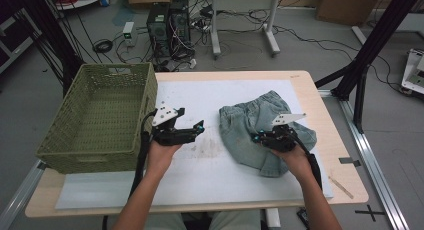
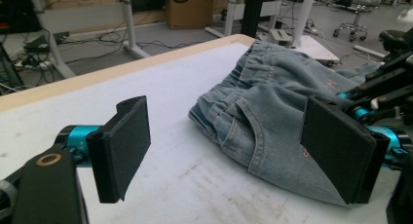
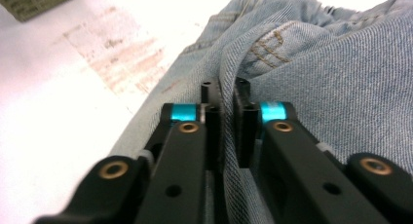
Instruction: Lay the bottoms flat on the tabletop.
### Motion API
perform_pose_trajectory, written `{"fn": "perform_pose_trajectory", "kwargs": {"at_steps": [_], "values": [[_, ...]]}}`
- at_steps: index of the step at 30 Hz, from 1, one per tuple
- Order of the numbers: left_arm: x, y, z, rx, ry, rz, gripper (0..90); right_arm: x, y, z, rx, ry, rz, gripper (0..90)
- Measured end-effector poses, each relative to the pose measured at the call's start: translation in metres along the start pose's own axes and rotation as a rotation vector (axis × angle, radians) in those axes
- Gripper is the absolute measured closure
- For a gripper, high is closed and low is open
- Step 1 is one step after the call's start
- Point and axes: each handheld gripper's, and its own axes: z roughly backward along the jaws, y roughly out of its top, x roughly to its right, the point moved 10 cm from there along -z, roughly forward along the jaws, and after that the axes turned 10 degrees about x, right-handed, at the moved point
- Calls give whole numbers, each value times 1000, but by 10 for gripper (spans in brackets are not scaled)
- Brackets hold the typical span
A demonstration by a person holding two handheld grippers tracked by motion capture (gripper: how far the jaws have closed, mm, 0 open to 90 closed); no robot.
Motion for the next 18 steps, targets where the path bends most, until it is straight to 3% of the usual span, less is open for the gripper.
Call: {"fn": "perform_pose_trajectory", "kwargs": {"at_steps": [2, 5, 7, 10, 13, 18], "values": [[4, -5, -7, -3, -13, 1, 188, 3, 2, 4, 9, -28, -15, 615], [10, -14, -19, -4, -36, 15, 195, 10, 5, 12, 32, -87, -22, 493], [16, -21, -26, -13, -63, 24, 215, 15, 8, 20, 66, -118, -20, 471], [23, -29, -38, -13, -114, 71, 255, 24, 13, 33, 115, -168, -18, 458], [29, -39, -51, -19, -158, 94, 255, 33, 12, 43, 130, -199, -32, 449], [29, -58, -68, -70, -169, 89, 255, 45, 4, 55, 126, -220, -56, 431]]}}
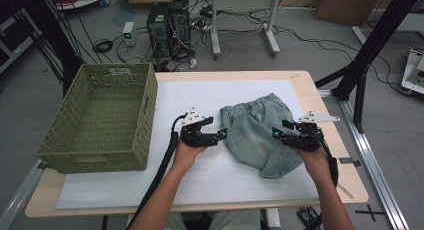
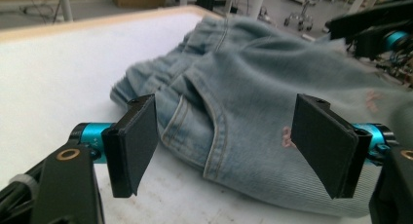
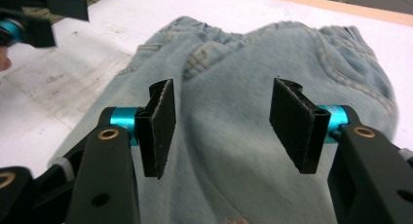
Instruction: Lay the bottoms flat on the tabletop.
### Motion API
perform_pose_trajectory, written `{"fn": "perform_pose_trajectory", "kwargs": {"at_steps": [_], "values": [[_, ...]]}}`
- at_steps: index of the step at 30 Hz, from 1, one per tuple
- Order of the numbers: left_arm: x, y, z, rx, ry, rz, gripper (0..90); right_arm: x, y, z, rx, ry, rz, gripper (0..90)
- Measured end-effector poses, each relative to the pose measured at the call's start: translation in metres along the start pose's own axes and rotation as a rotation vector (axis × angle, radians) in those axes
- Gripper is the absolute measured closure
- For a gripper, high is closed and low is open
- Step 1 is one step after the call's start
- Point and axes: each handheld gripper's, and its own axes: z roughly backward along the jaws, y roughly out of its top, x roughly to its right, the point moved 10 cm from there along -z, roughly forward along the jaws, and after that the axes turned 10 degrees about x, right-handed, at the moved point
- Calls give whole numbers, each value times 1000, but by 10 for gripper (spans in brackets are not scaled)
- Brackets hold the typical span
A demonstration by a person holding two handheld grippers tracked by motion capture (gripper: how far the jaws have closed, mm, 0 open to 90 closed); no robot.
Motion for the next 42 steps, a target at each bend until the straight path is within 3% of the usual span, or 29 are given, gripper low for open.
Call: {"fn": "perform_pose_trajectory", "kwargs": {"at_steps": [5, 8, 13, 17, 18, 20, 22, 24, 26, 29, 34, 36, 39, 42], "values": [[-1, -14, -16, -74, 17, -2, 255, 11, -3, 3, -2, -37, -16, 390], [1, -20, -25, -124, 33, -5, 276, 20, -6, 3, -19, -87, -19, 352], [2, -40, -35, -260, 73, -17, 392, 30, -18, 0, -83, -163, 3, 333], [6, -44, -38, -298, 90, -50, 571, 34, -24, -2, -110, -187, 18, 366], [6, -44, -38, -299, 102, -63, 632, 35, -25, -2, -115, -187, 14, 370], [6, -43, -36, -300, 104, -44, 779, 35, -25, -2, -115, -179, 9, 406], [4, -41, -31, -301, 101, -49, 808, 36, -25, -2, -115, -175, 0, 428], [-2, -36, -23, -278, 111, -42, 822, 36, -26, -1, -116, -164, -8, 465], [-12, -31, -12, -248, 121, -10, 825, 35, -26, -1, -120, -149, -10, 486], [-23, -25, 2, -219, 140, -8, 825, 33, -26, -1, -117, -131, -11, 500], [-45, -16, 30, -169, 194, 11, 828, 27, -26, -3, -128, -104, -3, 487], [-53, -12, 39, -143, 220, 23, 828, 28, -27, -6, -134, -121, 1, 464], [-63, -7, 51, -121, 246, 33, 831, 29, -36, -15, -186, -154, 5, 494], [-73, -4, 61, -95, 275, 52, 833, 18, -52, -27, -283, -104, 47, 619]]}}
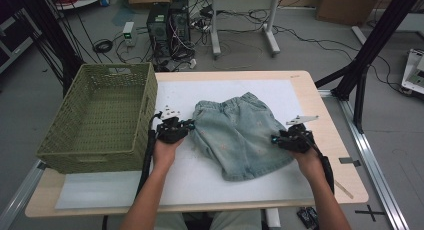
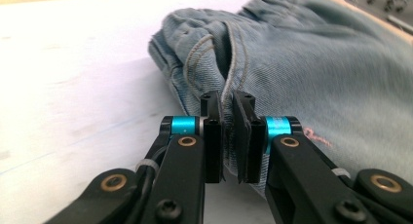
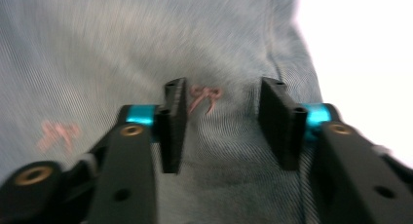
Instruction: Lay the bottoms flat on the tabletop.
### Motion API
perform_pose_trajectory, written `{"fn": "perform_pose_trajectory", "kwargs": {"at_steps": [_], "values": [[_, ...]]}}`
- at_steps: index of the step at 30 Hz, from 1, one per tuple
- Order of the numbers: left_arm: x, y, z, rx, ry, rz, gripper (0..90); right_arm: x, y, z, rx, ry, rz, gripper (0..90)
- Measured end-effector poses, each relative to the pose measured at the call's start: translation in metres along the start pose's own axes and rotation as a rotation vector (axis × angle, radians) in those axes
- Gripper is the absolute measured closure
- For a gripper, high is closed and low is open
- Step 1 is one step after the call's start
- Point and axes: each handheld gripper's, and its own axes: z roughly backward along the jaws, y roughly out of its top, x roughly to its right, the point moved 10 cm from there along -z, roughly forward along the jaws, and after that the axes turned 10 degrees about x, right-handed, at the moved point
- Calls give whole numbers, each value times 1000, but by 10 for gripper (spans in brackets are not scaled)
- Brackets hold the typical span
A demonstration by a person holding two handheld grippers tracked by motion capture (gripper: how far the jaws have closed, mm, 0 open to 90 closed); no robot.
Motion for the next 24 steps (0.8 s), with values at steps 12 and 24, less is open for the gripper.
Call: {"fn": "perform_pose_trajectory", "kwargs": {"at_steps": [12, 24], "values": [[3, -2, -3, 16, -41, -17, 691, -12, -7, 22, 10, 27, 73, 871], [18, 0, 0, 43, -103, 5, 448, 9, 8, 51, 129, -12, -42, 568]]}}
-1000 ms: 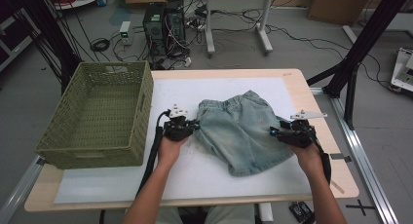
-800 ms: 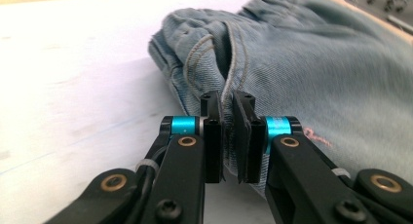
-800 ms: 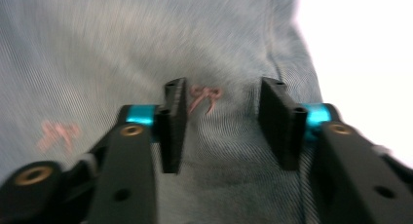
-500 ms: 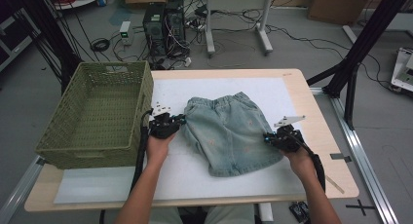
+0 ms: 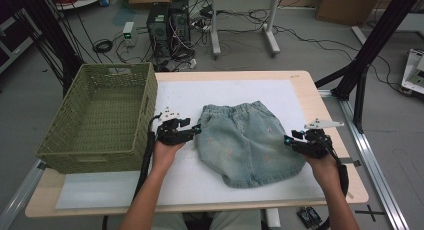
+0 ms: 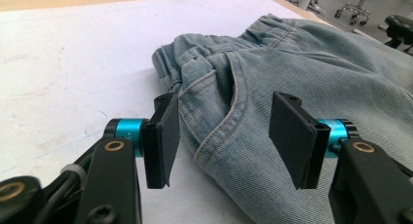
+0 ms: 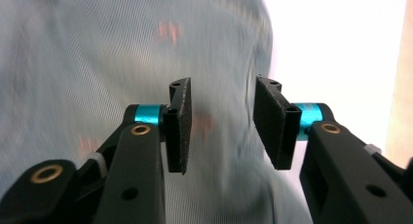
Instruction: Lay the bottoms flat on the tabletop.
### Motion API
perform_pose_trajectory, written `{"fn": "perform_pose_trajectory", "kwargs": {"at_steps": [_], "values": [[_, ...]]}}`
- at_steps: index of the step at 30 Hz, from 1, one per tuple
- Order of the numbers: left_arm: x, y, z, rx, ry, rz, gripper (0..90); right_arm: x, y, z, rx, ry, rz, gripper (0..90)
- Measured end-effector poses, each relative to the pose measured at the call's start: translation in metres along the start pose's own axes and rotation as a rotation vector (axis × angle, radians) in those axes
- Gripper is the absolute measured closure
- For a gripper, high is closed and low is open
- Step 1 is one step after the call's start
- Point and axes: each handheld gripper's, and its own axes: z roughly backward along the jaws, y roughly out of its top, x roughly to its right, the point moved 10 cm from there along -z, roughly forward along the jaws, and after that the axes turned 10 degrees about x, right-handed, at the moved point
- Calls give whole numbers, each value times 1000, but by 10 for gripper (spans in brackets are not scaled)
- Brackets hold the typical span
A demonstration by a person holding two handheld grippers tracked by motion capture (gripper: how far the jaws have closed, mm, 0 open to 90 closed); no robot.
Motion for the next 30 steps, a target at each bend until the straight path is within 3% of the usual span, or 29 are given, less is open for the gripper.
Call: {"fn": "perform_pose_trajectory", "kwargs": {"at_steps": [3, 10, 13, 14, 17, 19, 20, 23, 27, 29, 30], "values": [[1, 1, 1, 11, -9, -5, 440, 0, 15, -17, 22, 16, -7, 512], [5, 2, 4, 37, -42, -20, 417, -21, 37, -74, -47, 121, 64, 396], [6, 1, 5, 36, -44, -21, 417, -27, 44, -96, -89, 155, 56, 382], [7, 1, 6, 39, -45, -18, 417, -28, 45, -103, -104, 164, 63, 428], [8, 0, 7, 34, -51, -25, 418, -34, 48, -116, -177, 201, 123, 804], [9, -1, 7, 28, -49, -26, 426, -35, 56, -114, -191, 225, 167, 852], [9, -2, 7, 27, -51, -23, 443, -33, 63, -113, -172, 227, 168, 855], [10, -3, 7, 29, -44, -18, 463, -16, 85, -110, -93, 147, 137, 855], [13, -6, 8, 22, -52, -17, 459, 9, 102, -113, 22, -49, 63, 850], [15, -6, 7, 20, -58, -16, 455, 15, 101, -117, 35, -79, 17, 838], [16, -7, 7, 19, -61, -11, 452, 16, 97, -121, 17, -77, -7, 820]]}}
